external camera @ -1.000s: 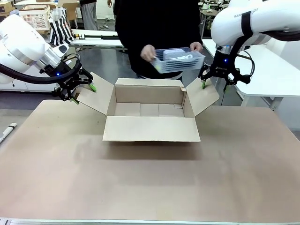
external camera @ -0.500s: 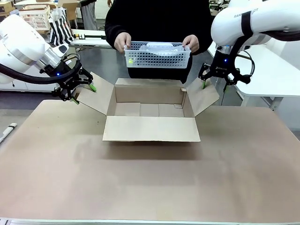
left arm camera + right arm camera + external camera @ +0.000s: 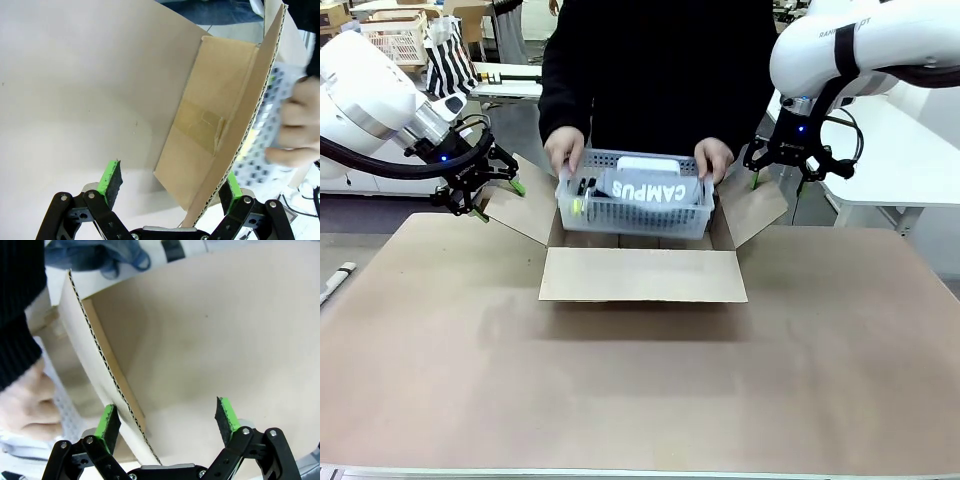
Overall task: Pack the gift set into the box.
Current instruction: Lift both hands away from the flaps of the Package Box.
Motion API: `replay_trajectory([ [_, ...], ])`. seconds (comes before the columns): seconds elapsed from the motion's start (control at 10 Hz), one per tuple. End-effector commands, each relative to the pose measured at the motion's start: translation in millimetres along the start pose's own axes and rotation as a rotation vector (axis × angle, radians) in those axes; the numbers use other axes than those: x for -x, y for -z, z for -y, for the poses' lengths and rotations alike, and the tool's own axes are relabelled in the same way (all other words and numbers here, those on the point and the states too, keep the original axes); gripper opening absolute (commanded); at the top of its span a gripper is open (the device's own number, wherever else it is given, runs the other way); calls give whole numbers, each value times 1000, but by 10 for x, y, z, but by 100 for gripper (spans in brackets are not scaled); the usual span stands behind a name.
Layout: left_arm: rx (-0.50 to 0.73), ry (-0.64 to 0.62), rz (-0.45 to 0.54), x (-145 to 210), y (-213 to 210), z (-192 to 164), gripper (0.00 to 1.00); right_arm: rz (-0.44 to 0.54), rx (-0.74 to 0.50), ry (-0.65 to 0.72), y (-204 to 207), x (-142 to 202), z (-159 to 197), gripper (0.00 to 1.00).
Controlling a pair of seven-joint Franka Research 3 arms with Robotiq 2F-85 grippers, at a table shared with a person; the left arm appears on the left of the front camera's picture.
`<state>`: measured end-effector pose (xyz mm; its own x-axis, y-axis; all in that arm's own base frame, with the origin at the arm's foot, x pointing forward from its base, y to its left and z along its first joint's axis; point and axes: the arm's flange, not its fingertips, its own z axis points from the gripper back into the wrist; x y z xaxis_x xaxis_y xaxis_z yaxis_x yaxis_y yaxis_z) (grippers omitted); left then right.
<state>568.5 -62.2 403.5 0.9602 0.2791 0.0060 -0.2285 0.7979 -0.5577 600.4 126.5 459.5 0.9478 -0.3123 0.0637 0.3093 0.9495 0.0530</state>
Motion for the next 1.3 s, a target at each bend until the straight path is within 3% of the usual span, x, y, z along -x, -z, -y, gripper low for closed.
replay_trajectory([
  [0.0, -2, -3, -3, 18, -23, -1, 100, 17, 19, 1, -29, 0, 13, 100],
  [1.2, -2, -3, -3, 18, -23, -1, 100, 17, 19, 1, -29, 0, 13, 100],
])
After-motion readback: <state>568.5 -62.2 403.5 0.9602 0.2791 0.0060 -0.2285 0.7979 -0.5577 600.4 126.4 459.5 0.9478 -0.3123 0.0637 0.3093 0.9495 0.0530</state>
